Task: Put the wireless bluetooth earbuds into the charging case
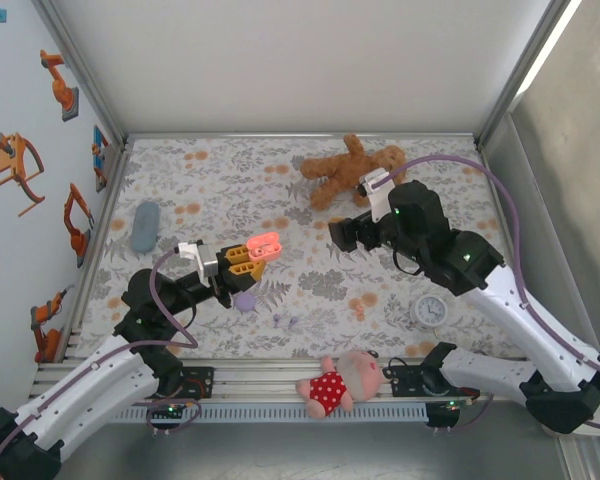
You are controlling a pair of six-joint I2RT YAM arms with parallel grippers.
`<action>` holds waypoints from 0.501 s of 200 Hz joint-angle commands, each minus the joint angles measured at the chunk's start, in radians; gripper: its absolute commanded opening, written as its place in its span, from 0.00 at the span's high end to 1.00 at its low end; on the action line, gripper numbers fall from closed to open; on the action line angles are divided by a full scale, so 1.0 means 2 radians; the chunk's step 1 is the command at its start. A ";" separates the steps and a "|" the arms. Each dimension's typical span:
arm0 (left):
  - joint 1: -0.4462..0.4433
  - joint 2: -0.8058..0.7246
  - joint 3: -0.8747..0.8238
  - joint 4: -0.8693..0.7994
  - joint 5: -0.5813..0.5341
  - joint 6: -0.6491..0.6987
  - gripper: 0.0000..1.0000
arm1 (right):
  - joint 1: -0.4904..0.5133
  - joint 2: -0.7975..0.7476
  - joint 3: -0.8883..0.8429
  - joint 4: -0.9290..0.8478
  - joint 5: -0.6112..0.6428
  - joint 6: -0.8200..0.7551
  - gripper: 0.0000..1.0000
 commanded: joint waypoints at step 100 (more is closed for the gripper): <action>-0.003 -0.023 0.008 -0.002 -0.001 0.012 1.00 | -0.074 0.027 -0.052 -0.135 -0.088 0.090 0.00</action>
